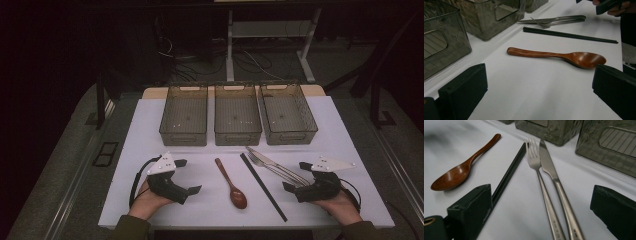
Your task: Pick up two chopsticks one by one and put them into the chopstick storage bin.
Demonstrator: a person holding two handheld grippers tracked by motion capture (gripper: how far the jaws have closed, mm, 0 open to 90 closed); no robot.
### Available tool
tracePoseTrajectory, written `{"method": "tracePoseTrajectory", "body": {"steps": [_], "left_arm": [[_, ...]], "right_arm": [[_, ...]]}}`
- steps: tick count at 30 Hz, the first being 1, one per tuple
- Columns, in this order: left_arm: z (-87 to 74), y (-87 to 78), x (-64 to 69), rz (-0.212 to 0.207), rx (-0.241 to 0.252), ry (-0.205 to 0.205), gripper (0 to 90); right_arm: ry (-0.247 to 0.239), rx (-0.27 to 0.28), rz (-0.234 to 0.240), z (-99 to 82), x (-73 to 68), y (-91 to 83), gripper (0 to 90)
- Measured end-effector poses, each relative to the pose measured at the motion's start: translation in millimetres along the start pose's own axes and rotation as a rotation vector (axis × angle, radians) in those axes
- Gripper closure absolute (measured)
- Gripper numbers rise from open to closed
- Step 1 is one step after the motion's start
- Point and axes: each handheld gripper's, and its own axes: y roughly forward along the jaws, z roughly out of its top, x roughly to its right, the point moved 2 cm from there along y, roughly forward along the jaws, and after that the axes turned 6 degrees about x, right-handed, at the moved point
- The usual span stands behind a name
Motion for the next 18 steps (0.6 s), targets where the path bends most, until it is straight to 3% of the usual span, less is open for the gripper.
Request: {"method": "tracePoseTrajectory", "body": {"steps": [11, 14, 18], "left_arm": [[-1.9, -1.2, 1.8, 0.002, 0.000, -0.005, 0.0], [-2.9, -2.3, 2.4, 0.007, -0.004, -0.001, 0.0], [-3.4, -3.4, 2.8, 0.007, 0.001, 0.000, 0.0]], "right_arm": [[0.011, -0.028, -0.009, 1.4, 0.6, 1.6, 5.8], [0.013, -0.028, -0.008, 3.1, -1.7, 1.6, 13.5], [0.017, -0.048, -0.004, 5.3, -4.6, 5.5, 15.5]]}}
